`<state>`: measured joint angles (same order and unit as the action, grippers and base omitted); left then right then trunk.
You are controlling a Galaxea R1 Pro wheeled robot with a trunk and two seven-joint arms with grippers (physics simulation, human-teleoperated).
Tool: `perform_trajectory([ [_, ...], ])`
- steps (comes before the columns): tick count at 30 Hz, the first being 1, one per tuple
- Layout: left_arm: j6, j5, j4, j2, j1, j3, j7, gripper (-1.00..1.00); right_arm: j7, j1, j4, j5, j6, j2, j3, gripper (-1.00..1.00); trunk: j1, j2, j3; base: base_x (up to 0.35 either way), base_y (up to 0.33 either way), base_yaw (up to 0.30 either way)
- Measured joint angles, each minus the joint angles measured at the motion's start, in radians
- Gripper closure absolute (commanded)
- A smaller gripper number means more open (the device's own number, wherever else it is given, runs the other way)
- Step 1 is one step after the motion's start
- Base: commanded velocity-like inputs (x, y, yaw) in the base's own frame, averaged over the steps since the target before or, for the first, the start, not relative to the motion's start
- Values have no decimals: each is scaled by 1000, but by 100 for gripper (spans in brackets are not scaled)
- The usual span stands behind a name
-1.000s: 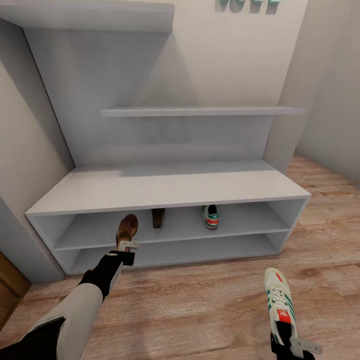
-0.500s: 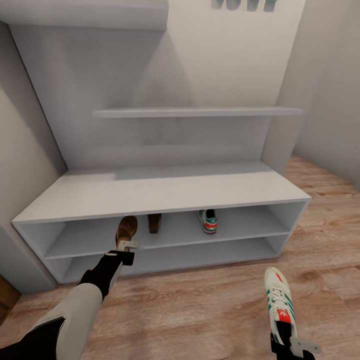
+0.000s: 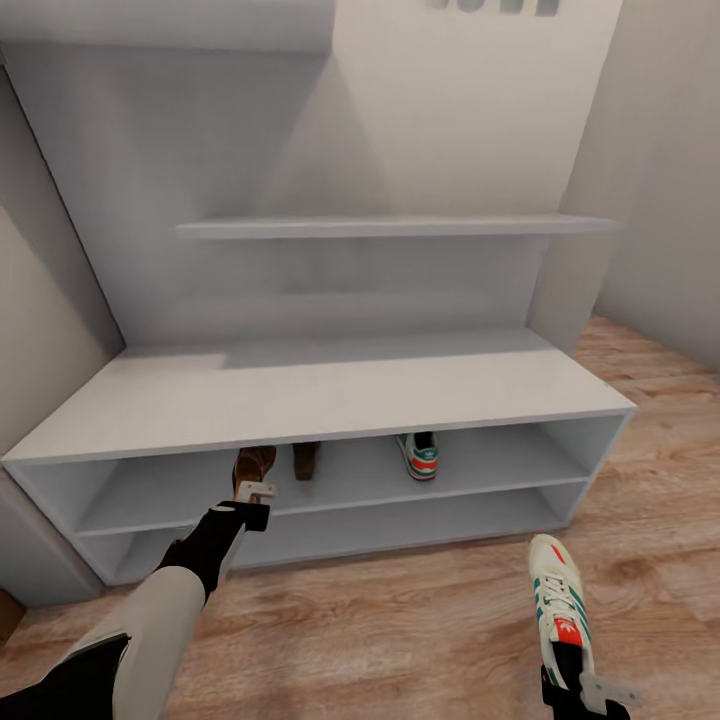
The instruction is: Pick up the two gym shoes and the two sandals from the corridor floor and place them onto the hallstand (shoe rack) in the corridor, making sure they are on the rack and not on the floor. Arrange them so the two gym shoes are next to each other and the two sandals are next to each other.
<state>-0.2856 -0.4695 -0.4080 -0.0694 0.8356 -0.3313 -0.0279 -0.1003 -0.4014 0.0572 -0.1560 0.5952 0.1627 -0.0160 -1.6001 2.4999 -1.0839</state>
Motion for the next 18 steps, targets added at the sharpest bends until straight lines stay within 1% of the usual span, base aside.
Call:
perform_trajectory([
  [3,0,0,0,0,0,0,0,100,0,0,0,0,0,0,0,100,0,0,0,280,0,0],
  [5,2,0,0,0,0,0,-1,100,0,0,0,0,0,0,0,100,0,0,0,114,0,0],
  [11,6,0,1,1,0,0,-2,100,0,0,0,0,0,0,0,100,-1,0,0,23,0,-11],
  [15,8,0,1,1,0,0,-2,100,1,0,0,0,-1,0,0,100,-1,0,0,2,0,-195],
  [18,6,-2,0,0,0,0,1,100,1,0,0,0,-1,0,0,100,-1,0,0,0,0,-85],
])
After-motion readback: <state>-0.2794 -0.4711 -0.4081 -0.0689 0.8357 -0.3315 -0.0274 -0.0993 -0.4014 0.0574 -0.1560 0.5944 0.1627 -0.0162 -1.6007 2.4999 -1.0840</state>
